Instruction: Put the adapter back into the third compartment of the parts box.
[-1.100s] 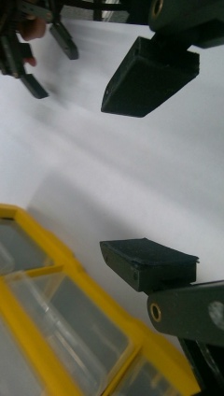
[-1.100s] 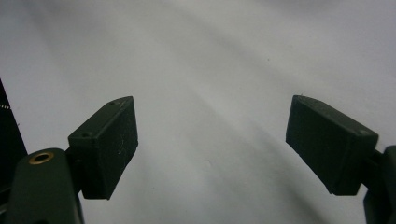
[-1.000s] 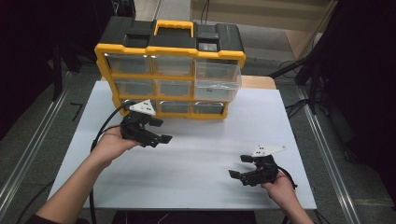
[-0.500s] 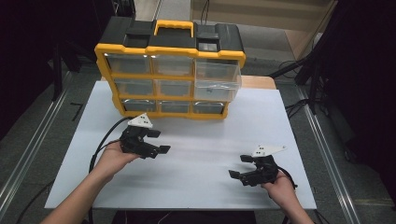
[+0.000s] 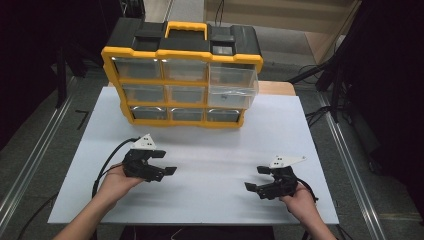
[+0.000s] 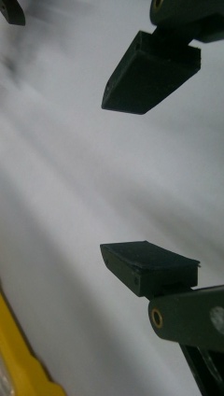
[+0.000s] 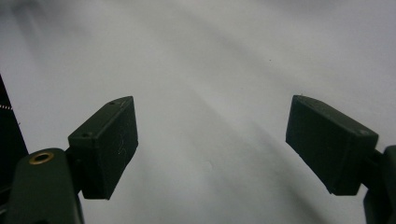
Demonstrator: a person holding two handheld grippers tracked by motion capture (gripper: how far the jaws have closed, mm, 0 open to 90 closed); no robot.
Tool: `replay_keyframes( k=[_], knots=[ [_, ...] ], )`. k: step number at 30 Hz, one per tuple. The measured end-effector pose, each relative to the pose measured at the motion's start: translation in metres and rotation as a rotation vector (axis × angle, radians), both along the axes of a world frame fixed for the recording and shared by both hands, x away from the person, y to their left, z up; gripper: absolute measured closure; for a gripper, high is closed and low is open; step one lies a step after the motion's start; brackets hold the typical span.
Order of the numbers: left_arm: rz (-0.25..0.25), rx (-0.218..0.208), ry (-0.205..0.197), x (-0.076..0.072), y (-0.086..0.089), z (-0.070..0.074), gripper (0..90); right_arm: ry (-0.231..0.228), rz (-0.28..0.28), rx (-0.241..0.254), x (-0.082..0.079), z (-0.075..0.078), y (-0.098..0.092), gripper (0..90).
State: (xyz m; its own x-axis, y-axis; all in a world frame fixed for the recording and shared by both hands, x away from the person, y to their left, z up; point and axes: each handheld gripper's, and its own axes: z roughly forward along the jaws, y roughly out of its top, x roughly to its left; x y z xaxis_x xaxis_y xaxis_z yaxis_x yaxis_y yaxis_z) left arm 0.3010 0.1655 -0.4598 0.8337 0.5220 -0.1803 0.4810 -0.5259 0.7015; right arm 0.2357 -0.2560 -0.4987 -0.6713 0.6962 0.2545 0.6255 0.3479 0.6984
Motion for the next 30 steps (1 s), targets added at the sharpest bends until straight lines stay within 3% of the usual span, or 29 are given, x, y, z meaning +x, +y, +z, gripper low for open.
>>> replay_keyframes(
  k=[4, 30],
  knots=[
    [0.006, -0.012, 0.013, -0.004, 0.005, -0.004, 25.0, 0.004, 0.003, -0.001, 0.000, 0.000, 0.001, 15.0],
    [0.039, 0.008, 0.052, -0.025, 0.049, -0.013, 22.3, 0.019, 0.003, -0.012, 0.001, -0.003, 0.000, 15.0]
  ],
)
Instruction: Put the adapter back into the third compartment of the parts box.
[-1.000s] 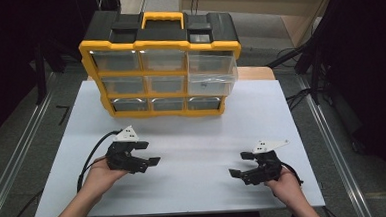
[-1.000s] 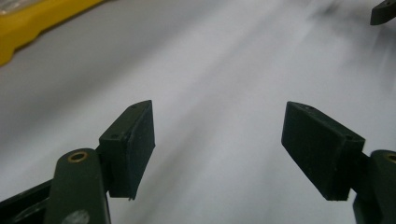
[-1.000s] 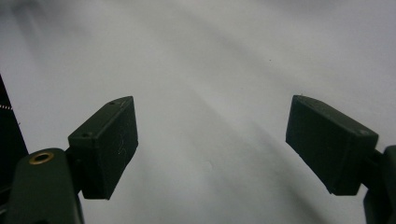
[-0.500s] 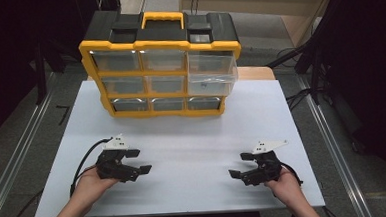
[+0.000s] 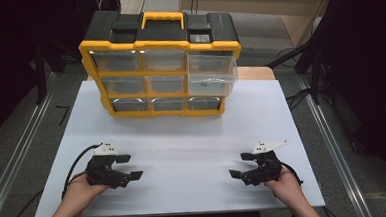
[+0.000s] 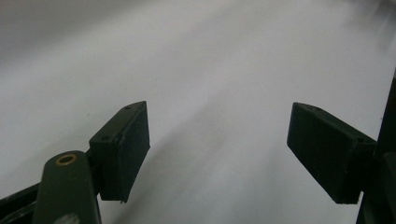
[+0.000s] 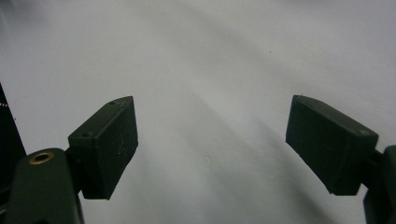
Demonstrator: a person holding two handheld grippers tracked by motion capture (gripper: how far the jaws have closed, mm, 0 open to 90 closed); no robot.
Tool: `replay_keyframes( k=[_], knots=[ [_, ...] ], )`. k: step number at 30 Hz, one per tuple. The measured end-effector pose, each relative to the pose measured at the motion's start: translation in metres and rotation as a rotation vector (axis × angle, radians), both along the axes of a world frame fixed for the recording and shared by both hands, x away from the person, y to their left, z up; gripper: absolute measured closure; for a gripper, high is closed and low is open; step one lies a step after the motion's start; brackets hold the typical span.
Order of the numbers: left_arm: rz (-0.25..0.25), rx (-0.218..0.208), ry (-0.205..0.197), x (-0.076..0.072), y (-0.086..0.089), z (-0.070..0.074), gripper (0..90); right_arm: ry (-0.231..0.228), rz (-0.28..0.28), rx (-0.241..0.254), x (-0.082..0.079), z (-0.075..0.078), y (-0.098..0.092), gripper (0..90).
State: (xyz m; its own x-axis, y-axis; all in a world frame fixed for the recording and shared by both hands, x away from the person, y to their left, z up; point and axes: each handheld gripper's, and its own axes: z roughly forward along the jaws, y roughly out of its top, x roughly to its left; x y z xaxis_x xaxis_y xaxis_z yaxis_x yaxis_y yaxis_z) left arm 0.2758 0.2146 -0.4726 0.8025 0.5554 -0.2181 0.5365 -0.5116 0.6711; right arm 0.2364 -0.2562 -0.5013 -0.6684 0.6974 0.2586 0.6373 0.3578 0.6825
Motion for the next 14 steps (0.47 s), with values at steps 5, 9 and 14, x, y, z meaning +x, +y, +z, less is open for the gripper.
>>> replay_keyframes(
  k=[5, 9, 14],
  knots=[
    [0.005, 0.009, 0.000, -0.0017, 0.0044, -0.0007, 22.3, 0.000, -0.001, -0.002, 0.0001, -0.0001, 0.0002, 15.1],
    [0.011, 0.020, 0.002, -0.0025, 0.0056, -0.0015, 22.3, 0.001, -0.001, -0.005, 0.0002, -0.0004, 0.0003, 15.1],
    [0.012, 0.028, 0.003, -0.0032, 0.0066, -0.0023, 22.2, 0.008, -0.002, -0.008, 0.0000, -0.0012, 0.0003, 15.1]
  ],
)
